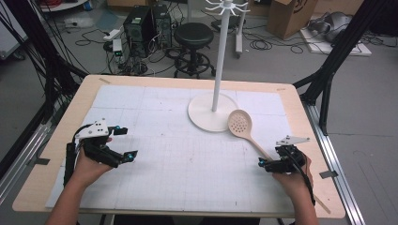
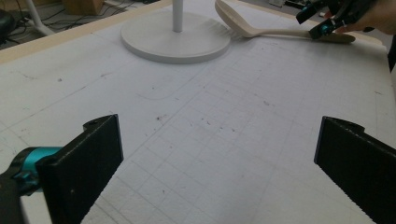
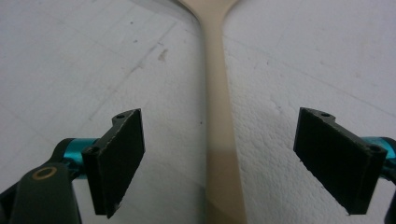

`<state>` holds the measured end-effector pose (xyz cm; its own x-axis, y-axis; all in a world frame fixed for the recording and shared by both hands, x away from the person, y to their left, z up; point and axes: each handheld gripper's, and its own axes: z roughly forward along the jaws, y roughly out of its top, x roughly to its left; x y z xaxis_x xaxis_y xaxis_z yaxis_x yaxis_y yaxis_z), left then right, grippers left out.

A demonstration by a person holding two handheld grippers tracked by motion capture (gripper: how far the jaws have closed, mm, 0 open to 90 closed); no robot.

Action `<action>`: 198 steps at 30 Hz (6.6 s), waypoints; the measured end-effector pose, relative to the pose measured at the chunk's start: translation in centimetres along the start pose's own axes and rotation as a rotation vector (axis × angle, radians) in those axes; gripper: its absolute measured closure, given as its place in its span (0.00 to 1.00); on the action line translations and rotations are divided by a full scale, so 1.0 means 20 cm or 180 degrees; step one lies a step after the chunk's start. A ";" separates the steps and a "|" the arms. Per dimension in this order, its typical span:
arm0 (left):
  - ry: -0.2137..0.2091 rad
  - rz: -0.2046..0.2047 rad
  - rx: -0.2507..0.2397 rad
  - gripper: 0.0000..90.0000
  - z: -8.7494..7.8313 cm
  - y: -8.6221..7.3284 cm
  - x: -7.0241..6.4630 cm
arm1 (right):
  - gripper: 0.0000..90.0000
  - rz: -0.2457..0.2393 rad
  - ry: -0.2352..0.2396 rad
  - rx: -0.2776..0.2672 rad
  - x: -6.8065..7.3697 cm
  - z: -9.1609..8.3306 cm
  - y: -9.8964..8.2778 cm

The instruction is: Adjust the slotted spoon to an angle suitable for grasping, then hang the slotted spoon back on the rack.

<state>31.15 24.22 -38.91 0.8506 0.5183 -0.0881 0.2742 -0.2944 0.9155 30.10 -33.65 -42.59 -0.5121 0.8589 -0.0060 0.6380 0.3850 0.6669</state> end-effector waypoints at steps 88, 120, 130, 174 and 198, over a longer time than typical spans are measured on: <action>-0.0077 0.0104 0.0018 0.02 0.05 0.05 -0.04 | 0.84 -0.1494 0.1050 0.0477 0.55 0.26 0.39; -0.0108 0.0181 0.0068 0.02 0.06 0.06 -0.08 | 0.64 -0.1852 0.1378 0.0470 0.90 0.46 0.59; -0.0117 0.0166 0.0045 0.02 0.06 0.06 -0.07 | 0.59 -0.1466 0.1331 0.0097 0.71 0.25 0.54; -0.0241 0.0202 -0.0044 0.02 0.07 0.10 -0.09 | 0.22 -0.0404 0.0990 -0.1181 0.22 -0.12 0.19; -0.0255 0.0218 -0.0029 0.02 0.08 0.11 -0.10 | 0.18 -0.0302 0.0929 -0.1318 0.17 -0.17 0.18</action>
<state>30.87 21.24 -37.38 0.9004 0.4314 -0.0559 0.2104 -0.3193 0.9240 28.77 -30.36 -37.69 -0.7336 0.6739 0.0880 0.3300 0.2400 0.9130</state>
